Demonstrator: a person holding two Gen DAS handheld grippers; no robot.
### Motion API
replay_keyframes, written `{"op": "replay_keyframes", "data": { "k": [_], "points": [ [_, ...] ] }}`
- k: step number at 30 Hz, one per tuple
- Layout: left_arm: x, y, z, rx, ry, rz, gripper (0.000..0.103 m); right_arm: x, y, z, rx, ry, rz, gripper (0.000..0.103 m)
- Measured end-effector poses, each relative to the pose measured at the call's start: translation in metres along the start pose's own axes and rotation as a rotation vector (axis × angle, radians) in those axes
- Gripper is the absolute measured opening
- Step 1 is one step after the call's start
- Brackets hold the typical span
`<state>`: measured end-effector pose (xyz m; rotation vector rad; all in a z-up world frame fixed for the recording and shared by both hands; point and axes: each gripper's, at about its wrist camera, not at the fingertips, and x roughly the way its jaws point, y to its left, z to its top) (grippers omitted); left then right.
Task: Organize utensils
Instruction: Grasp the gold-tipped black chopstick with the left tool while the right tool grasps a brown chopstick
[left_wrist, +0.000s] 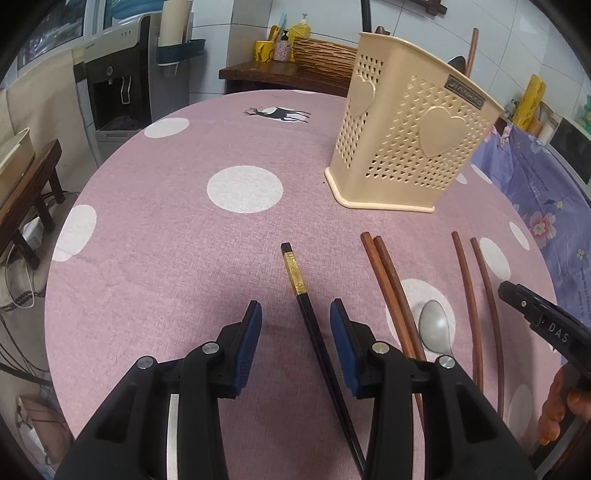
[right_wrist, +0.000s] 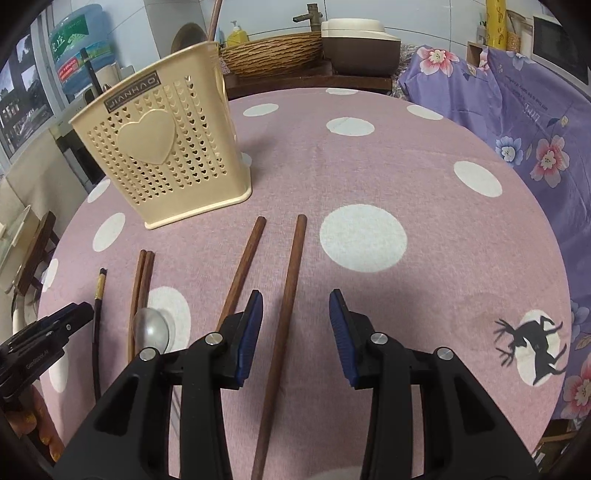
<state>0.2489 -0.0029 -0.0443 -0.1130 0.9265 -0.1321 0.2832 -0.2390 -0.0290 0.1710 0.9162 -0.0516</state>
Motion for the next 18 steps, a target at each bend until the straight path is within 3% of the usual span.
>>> {"op": "replay_keyframes", "data": {
  "k": [2, 7, 18],
  "points": [
    [0.005, -0.001, 0.003, -0.005, 0.009, -0.006, 0.039, 0.007, 0.002, 0.004, 0.003, 0.009, -0.007, 0.034],
    [0.012, -0.004, 0.009, -0.002, 0.005, 0.019, 0.026, 0.019, 0.005, 0.012, -0.002, 0.025, -0.042, 0.026],
    [0.018, -0.008, 0.015, -0.012, -0.001, 0.047, 0.022, 0.038, 0.006, 0.027, 0.031, 0.031, -0.055, 0.016]
  ]
}}
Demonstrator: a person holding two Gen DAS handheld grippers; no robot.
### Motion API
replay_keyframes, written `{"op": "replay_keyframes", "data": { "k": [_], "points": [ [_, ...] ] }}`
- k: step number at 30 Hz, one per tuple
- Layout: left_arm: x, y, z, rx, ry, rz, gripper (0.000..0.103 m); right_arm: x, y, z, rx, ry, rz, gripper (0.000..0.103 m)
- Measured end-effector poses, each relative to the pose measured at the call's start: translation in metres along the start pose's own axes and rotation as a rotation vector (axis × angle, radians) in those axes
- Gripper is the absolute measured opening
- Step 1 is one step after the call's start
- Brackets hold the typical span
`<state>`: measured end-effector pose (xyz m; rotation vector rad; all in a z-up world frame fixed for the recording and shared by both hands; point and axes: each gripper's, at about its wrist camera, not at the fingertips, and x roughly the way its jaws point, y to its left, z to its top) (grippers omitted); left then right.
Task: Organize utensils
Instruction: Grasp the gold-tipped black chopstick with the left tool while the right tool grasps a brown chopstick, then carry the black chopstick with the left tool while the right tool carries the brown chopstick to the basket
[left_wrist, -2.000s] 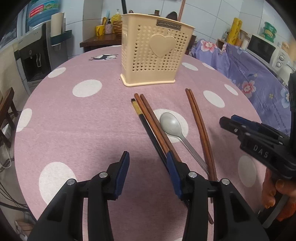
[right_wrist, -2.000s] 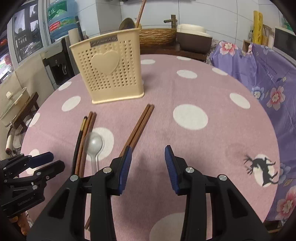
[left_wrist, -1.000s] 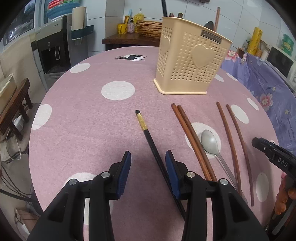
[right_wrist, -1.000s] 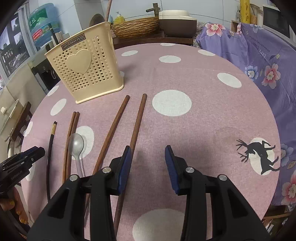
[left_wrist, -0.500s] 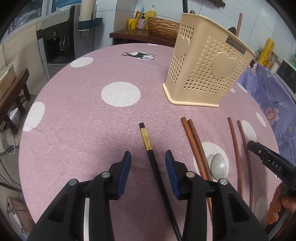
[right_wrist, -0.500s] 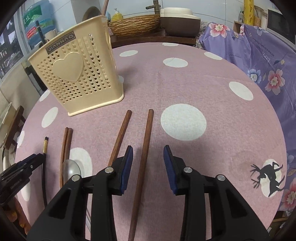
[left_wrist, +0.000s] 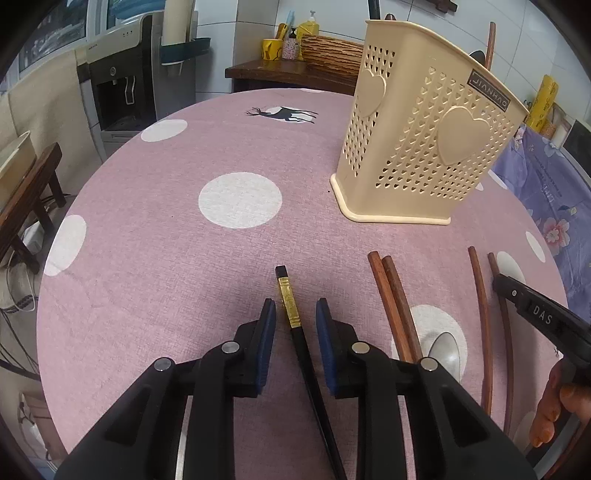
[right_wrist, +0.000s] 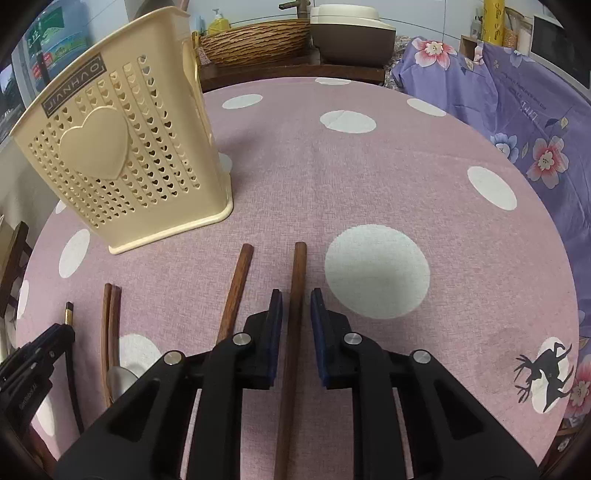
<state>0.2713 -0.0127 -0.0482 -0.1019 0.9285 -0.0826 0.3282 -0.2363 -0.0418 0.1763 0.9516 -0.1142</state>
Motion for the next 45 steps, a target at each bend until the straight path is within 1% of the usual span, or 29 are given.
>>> {"op": "replay_keyframes", "data": {
  "k": [2, 4, 5, 6, 12, 24, 27, 30, 34, 37, 40, 45],
  "points": [
    [0.001, 0.000, 0.001, -0.002, -0.003, 0.005, 0.020, 0.001, 0.000, 0.001, 0.004, -0.002, -0.002, 0.013],
    [0.003, -0.001, 0.002, -0.002, -0.004, 0.009, 0.013, 0.004, 0.001, 0.003, 0.003, -0.005, -0.005, 0.012],
    [0.003, -0.001, 0.003, -0.007, -0.004, 0.011, 0.011, 0.004, 0.002, 0.004, 0.003, -0.006, -0.010, 0.009],
    [0.004, -0.001, 0.003, -0.010, -0.005, 0.010, 0.010, 0.005, 0.002, 0.005, 0.000, -0.006, -0.010, 0.009],
    [0.006, -0.004, 0.004, -0.003, -0.013, 0.019, 0.010, 0.006, 0.001, 0.006, -0.001, -0.007, 0.004, 0.009],
    [0.006, -0.008, 0.005, 0.002, -0.018, 0.028, 0.009, 0.004, 0.003, 0.003, -0.019, -0.022, -0.001, 0.009],
    [0.007, -0.008, 0.005, 0.007, -0.020, 0.030, 0.009, 0.004, 0.002, 0.002, -0.011, -0.026, 0.013, 0.009],
    [0.007, -0.007, 0.006, 0.003, -0.023, 0.028, 0.008, 0.004, -0.001, 0.003, 0.012, -0.024, 0.049, 0.009],
    [0.005, -0.006, 0.009, 0.000, -0.032, 0.015, 0.008, -0.004, -0.003, 0.006, 0.017, -0.055, 0.073, 0.009],
    [-0.006, -0.003, 0.013, -0.014, -0.055, -0.013, 0.008, -0.017, -0.007, 0.009, 0.031, -0.087, 0.107, 0.009],
    [-0.025, -0.004, 0.017, -0.008, -0.103, -0.036, 0.008, -0.038, -0.010, 0.009, 0.026, -0.139, 0.149, 0.008],
    [-0.071, -0.002, 0.022, -0.006, -0.201, -0.100, 0.008, -0.088, -0.013, 0.006, -0.003, -0.245, 0.236, 0.008]
  ]
}}
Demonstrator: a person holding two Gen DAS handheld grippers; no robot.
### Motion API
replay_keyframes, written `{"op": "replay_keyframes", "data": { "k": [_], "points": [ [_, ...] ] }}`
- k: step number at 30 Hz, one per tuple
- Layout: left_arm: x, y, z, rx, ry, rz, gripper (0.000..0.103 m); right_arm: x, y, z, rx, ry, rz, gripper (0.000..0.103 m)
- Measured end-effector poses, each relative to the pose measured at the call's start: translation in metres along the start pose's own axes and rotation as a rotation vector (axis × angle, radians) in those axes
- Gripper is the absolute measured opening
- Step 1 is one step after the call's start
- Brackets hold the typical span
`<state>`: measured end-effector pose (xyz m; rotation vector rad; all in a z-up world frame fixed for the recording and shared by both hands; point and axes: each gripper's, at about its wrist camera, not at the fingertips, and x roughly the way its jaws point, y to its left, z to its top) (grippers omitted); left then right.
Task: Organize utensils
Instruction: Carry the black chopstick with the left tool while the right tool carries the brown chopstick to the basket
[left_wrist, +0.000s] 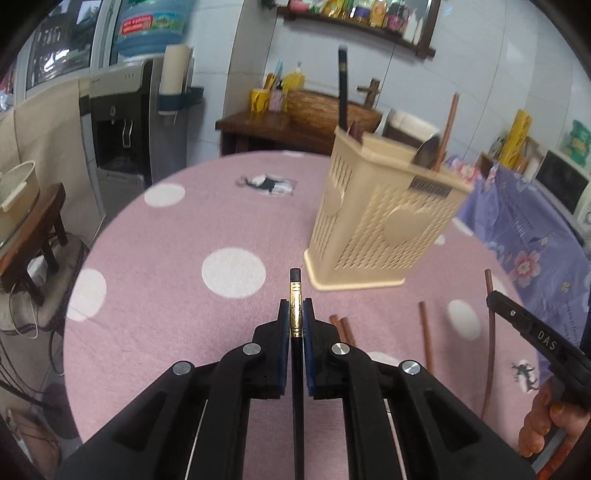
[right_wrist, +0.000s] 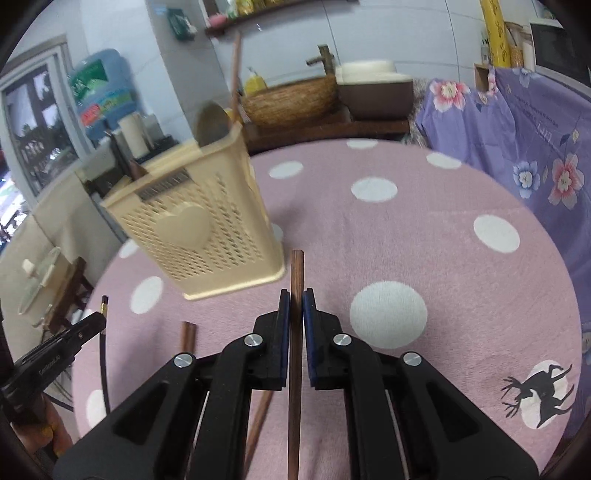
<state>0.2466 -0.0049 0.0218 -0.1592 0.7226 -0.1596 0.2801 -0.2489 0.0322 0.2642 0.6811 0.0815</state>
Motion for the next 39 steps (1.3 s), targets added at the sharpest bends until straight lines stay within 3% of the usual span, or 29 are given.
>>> {"op": "replay_keyframes", "data": {
  "k": [6, 12, 31, 39],
  "points": [
    [-0.059, -0.003, 0.014, 0.004, -0.129, -0.059, 0.008, -0.065, 0.006, 0.009, -0.034, -0.127, 0.091, 0.008],
    [-0.094, -0.007, 0.024, 0.023, -0.226, -0.075, 0.008, -0.105, 0.019, 0.013, -0.078, -0.191, 0.144, 0.008],
    [-0.100, -0.002, 0.036, 0.012, -0.253, -0.106, 0.008, -0.115, 0.039, 0.022, -0.121, -0.207, 0.176, 0.008],
    [-0.107, -0.012, 0.069, 0.032, -0.272, -0.156, 0.008, -0.117, 0.049, 0.059, -0.141, -0.219, 0.184, 0.008]
  ]
}}
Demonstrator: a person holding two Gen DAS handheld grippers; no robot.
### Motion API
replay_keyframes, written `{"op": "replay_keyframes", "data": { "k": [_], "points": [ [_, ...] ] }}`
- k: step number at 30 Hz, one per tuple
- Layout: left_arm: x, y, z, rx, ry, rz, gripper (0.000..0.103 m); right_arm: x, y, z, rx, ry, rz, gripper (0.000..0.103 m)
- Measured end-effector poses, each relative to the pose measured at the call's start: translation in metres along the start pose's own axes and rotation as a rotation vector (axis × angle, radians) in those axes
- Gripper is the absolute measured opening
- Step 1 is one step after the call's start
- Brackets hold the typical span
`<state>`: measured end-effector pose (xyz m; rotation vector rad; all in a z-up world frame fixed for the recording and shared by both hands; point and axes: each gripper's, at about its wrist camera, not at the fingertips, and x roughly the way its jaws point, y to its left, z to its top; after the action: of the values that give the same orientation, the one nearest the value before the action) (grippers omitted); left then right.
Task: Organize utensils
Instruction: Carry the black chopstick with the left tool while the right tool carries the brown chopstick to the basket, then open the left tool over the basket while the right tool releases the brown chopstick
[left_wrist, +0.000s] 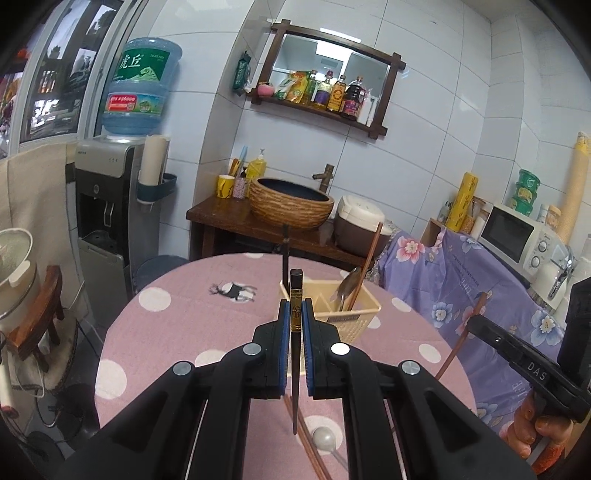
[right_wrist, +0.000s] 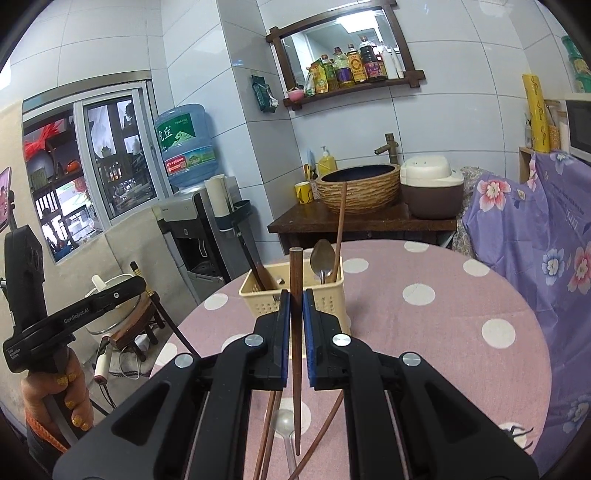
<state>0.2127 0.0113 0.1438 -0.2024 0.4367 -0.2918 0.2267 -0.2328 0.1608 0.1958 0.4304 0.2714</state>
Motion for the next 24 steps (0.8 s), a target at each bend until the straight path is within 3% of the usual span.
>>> {"op": "replay_keyframes", "data": {
  "k": [9, 15, 19, 24],
  "points": [
    [0.001, -0.030, 0.090, 0.049, -0.116, -0.014, 0.008, 0.015, 0.011, 0.107, -0.018, -0.107, -0.040, 0.008],
    [0.027, -0.044, 0.135, 0.066, -0.158, 0.019, 0.008, 0.039, 0.019, 0.161, -0.031, -0.192, -0.098, 0.008],
    [0.053, -0.045, 0.133, 0.075, -0.152, 0.048, 0.008, 0.067, 0.017, 0.159, -0.026, -0.185, -0.115, 0.008],
    [0.089, -0.032, 0.097, 0.053, -0.079, 0.056, 0.008, 0.106, 0.008, 0.116, -0.022, -0.120, -0.137, 0.008]
  ]
}}
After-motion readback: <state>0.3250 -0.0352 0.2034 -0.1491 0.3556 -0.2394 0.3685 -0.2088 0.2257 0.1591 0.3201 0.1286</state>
